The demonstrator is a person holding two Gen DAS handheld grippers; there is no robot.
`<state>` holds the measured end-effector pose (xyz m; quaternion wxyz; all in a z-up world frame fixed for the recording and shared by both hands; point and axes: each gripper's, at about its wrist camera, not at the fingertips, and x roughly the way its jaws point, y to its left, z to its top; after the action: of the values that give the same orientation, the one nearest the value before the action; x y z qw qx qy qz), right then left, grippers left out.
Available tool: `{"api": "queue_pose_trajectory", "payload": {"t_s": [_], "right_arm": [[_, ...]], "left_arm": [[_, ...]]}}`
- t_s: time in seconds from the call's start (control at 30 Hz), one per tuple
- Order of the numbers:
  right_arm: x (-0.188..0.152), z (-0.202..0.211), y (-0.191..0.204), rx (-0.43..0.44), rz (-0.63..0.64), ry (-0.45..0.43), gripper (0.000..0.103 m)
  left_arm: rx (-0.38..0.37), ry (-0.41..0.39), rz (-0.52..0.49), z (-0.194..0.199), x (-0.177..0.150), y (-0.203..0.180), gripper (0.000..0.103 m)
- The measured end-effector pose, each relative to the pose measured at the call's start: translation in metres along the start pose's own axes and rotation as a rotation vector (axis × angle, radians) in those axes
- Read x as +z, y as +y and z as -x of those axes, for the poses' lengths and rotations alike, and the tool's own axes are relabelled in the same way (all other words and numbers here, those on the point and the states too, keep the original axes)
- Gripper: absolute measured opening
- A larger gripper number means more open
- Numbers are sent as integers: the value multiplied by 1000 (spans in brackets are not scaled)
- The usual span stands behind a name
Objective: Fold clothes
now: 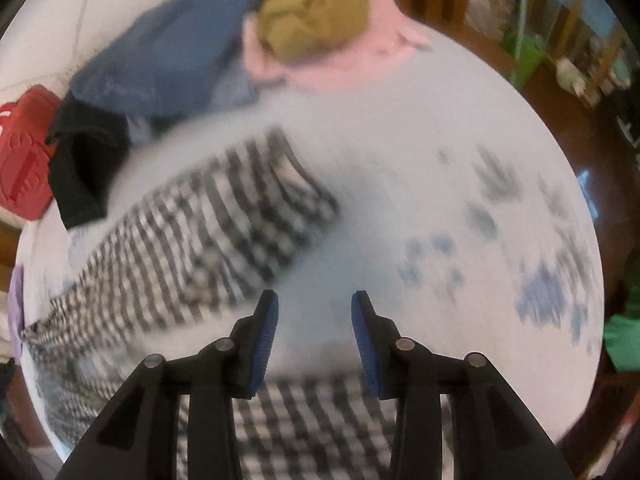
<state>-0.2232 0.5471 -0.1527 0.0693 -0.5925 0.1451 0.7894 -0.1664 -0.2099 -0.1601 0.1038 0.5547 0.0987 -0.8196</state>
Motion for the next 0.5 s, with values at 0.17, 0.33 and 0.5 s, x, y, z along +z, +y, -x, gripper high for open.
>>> {"api": "queue_pose_trajectory", "payload": {"t_s": [0.17, 0.33, 0.5], "right_arm": [[-51, 8, -54, -43, -115, 26, 38], [-91, 16, -91, -52, -201, 17, 46], [-114, 19, -102, -21, -236, -10, 103]], "left_arm": [[32, 35, 22, -10, -65, 11, 80], [32, 9, 36, -10, -107, 14, 81], [33, -5, 18, -20, -114, 3, 103]]}}
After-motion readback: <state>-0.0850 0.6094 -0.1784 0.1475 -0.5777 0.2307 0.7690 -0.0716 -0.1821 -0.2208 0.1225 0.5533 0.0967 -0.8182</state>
